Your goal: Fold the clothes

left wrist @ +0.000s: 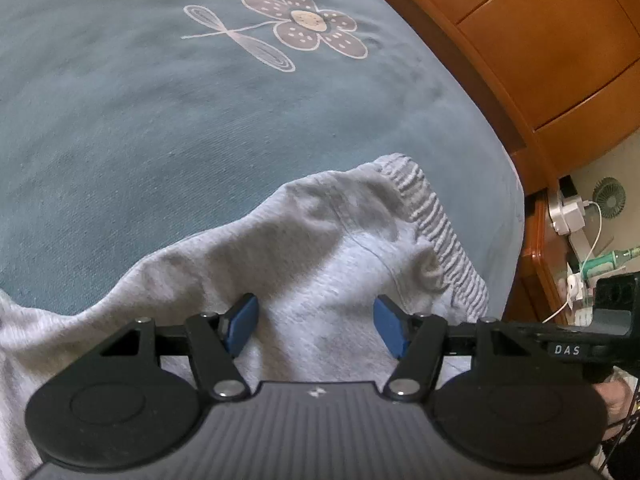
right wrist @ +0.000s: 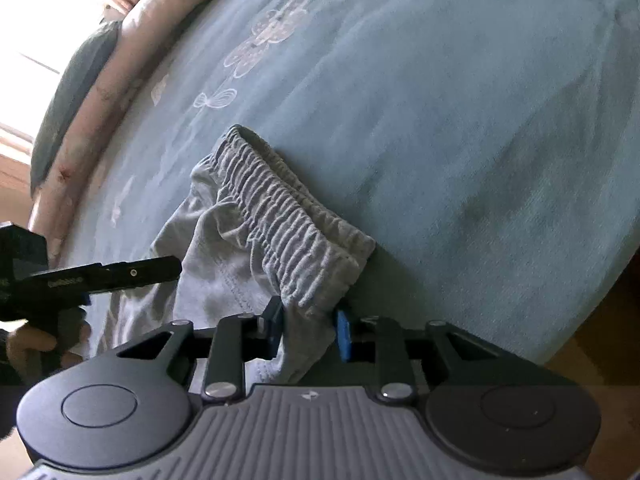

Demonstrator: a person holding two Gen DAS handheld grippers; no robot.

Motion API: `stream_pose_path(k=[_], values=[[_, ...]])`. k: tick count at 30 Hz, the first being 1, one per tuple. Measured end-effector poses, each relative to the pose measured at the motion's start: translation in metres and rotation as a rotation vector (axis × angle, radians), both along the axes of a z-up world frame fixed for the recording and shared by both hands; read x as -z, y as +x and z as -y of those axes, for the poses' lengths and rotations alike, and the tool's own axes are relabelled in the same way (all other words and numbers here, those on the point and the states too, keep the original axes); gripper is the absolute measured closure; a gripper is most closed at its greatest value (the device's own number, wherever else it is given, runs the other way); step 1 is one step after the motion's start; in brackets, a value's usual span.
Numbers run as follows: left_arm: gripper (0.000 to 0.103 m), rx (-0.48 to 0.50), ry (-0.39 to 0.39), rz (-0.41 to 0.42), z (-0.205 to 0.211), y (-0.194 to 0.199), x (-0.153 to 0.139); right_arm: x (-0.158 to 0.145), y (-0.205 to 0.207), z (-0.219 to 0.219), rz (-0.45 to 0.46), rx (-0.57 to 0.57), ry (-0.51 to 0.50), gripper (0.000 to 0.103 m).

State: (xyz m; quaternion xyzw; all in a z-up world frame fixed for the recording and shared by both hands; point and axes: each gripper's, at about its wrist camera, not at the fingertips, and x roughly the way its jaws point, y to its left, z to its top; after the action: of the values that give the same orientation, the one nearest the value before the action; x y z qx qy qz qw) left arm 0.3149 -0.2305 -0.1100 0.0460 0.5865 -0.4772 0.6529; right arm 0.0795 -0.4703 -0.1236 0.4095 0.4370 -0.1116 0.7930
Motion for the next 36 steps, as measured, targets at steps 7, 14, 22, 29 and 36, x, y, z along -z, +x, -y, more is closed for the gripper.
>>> stream_pose_path(k=[7, 14, 22, 29, 36], values=[[0.039, 0.073, -0.076, 0.061, 0.0, -0.016, -0.028, -0.036, 0.007, -0.007, 0.049, -0.039, -0.127, 0.081], [0.039, 0.176, -0.076, 0.056, 0.014, -0.042, -0.019, -0.013, 0.014, 0.007, -0.049, -0.024, -0.098, 0.064], [0.039, 0.274, -0.066, 0.021, 0.009, -0.068, -0.013, 0.004, -0.014, 0.023, 0.074, 0.123, 0.061, 0.039], [0.038, 0.211, -0.006, -0.036, -0.022, -0.059, 0.014, 0.043, 0.003, 0.031, 0.26, 0.165, 0.247, 0.005], [0.039, 0.196, 0.028, -0.035, -0.035, -0.054, -0.001, 0.04, 0.009, 0.025, 0.277, 0.156, 0.241, 0.005]])
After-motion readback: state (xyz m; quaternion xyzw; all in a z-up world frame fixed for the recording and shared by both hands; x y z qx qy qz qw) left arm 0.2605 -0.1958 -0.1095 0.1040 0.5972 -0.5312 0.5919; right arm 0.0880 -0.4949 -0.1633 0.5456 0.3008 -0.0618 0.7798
